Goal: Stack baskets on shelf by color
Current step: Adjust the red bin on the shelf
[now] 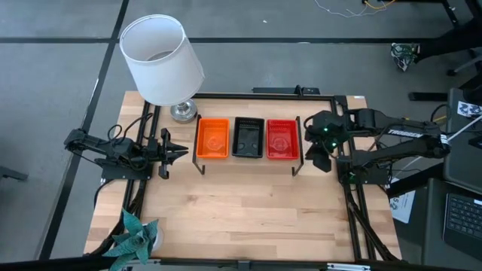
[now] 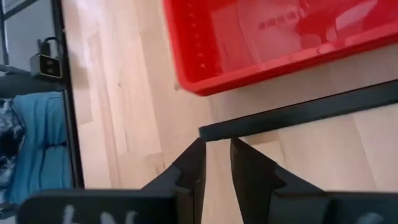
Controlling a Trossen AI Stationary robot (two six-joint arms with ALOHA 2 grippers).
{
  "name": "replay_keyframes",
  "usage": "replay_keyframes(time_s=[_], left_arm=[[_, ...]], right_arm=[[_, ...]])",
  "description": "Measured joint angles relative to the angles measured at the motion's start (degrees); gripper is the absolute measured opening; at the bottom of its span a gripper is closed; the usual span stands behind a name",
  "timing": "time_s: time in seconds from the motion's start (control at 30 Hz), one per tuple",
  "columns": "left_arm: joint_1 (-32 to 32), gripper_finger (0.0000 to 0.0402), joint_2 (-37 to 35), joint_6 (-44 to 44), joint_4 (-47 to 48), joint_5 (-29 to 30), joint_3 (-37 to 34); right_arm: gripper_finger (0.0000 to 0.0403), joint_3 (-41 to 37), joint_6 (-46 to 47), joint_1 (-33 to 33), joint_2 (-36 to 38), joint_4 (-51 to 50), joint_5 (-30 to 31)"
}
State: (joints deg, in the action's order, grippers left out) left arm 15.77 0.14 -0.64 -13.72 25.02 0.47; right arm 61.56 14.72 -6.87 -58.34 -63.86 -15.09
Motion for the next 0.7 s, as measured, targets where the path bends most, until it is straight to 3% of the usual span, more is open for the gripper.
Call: replay_keyframes(time_s=[0.13, 0.2, 0.4, 0.5, 0.6, 0.7], left_arm=[[0.0, 0.005, 0.0, 0.0, 0.0, 0.0, 0.0], [0.0, 0.005, 0.0, 0.0, 0.0, 0.0, 0.0], [0.0, 0.005, 0.0, 0.0, 0.0, 0.0, 0.0], [0.0, 0.005, 0.0, 0.0, 0.0, 0.0, 0.0], [0.0, 0.005, 0.0, 0.0, 0.0, 0.0, 0.0], [0.0, 0.005, 0.0, 0.0, 0.0, 0.0, 0.0]], right_arm=[[0.0072, 0.0, 0.9, 2.2, 2.4, 1.9, 0.6], [0.0072, -0.3, 2.7, 4.7, 3.4, 5.6, 4.0], [0.0072, -4.7, 2.1, 13.7, 3.8, 20.6, 28.5], [0.0072, -9.5, -1.5, 16.8, 3.8, 28.1, 37.0], [0.0072, -15.8, -5.2, 18.4, 4.8, 34.0, 39.4], [0.0072, -24.0, -6.0, 19.5, 9.2, 41.6, 36.6]])
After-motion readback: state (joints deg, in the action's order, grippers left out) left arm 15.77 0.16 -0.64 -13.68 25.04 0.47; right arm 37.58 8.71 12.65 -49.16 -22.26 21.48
